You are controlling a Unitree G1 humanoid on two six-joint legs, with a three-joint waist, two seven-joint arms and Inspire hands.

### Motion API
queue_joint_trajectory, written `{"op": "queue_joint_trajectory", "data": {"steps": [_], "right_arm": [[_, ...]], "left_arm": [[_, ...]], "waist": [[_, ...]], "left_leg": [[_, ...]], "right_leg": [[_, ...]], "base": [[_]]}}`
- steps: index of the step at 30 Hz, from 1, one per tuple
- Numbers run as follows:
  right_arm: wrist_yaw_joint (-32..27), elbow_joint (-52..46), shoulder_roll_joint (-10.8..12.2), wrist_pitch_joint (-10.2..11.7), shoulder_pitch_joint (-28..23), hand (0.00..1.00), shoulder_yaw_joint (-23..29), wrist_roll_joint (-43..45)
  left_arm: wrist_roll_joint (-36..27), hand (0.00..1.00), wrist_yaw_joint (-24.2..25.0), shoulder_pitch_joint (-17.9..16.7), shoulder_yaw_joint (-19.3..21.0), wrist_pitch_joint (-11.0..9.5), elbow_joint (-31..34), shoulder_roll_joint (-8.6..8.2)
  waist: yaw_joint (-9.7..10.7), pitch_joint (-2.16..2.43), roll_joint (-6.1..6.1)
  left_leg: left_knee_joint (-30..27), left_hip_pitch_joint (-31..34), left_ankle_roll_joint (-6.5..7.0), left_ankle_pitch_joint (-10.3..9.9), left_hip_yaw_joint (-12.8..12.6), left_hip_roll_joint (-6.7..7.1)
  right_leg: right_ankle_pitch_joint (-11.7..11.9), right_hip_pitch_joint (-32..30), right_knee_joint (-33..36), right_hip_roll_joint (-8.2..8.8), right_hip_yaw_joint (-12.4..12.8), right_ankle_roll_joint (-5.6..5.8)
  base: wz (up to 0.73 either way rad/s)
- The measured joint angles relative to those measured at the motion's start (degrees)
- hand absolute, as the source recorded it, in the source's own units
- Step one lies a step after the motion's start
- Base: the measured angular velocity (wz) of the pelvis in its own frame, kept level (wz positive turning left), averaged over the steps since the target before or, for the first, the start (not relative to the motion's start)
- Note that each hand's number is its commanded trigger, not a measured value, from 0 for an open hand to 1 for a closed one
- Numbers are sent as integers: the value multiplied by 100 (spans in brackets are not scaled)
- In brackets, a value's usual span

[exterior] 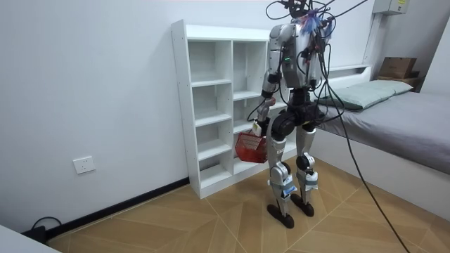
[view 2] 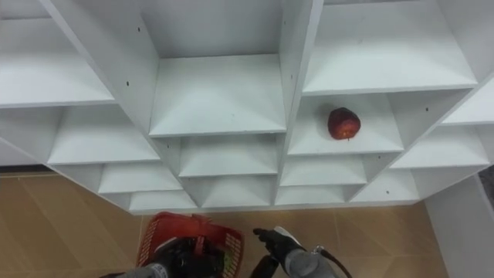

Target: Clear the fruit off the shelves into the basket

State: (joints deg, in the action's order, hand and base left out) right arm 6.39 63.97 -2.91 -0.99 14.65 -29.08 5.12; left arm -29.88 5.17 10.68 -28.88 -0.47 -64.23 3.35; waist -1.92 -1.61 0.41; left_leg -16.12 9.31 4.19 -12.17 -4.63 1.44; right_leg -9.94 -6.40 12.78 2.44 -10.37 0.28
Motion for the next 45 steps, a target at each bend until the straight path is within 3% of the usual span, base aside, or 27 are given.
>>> {"op": "queue_joint_trajectory", "data": {"steps": [5, 7, 9, 16, 24, 29, 39, 45], "right_arm": [[-228, -202, -172, 180, -76, 0, 17, -36], [-342, -248, -213, 234, -246, 0, 123, -123], [-476, -413, -284, 250, -560, 0, 130, -248], [-907, -1236, -448, 272, -1277, 0, 471, -413], [-1370, -2754, -448, 260, -2082, 0, 1304, -685], [-1668, -3318, -439, 218, -2399, 0, 1432, -735], [-2403, -3761, -424, 224, -2356, 0, 1728, -788], [-2745, -4068, -421, 230, -2349, 0, 1738, -787]], "left_arm": [[-98, 100, -21, -15, 75, -1, 122, 81], [-244, 100, -112, -114, 82, -2, 310, 140], [-311, 100, -237, -261, 134, -39, 455, 203], [-445, 100, -681, -501, 543, -39, 603, 219], [-1013, 100, -1129, -1234, 1076, -33, 1505, 195], [-1117, 100, -1318, -1370, 1080, -2, 1718, 180], [-1122, 100, -1356, -1395, 1352, 15, 1936, 100], [-1063, 100, -1341, -1395, 1526, 47, 1936, -4]], "waist": [[22, 33, -51], [23, 41, -66], [28, 85, -116], [60, 143, -247], [199, 157, -280], [257, 147, -304], [287, 136, -233], [280, 123, -274]], "left_leg": [[-6, -29, 0, 0, 8, 1], [7, -107, 0, 0, 9, 2], [81, -255, 0, 0, 4, 0], [153, -522, 0, -1, -18, 4], [245, -708, 0, 6, -66, 4], [252, -783, 0, 6, -74, 3], [328, -892, -8, 14, -148, -5], [473, -1056, -16, 22, -159, -6]], "right_leg": [[0, 46, -10, 35, -74, 0], [0, 133, -23, 37, -76, 0], [-1, 240, -23, 32, -71, 1], [-2, 451, -22, 31, -52, 2], [-2, 592, -15, 7, -33, 2], [-2, 661, -24, 2, -48, 2], [-2, 670, -22, -4, -8, 2], [-2, 751, -25, -27, 63, 2]], "base": [[1], [0], [-4], [-3], [-3], [0], [-4], [-2]]}}
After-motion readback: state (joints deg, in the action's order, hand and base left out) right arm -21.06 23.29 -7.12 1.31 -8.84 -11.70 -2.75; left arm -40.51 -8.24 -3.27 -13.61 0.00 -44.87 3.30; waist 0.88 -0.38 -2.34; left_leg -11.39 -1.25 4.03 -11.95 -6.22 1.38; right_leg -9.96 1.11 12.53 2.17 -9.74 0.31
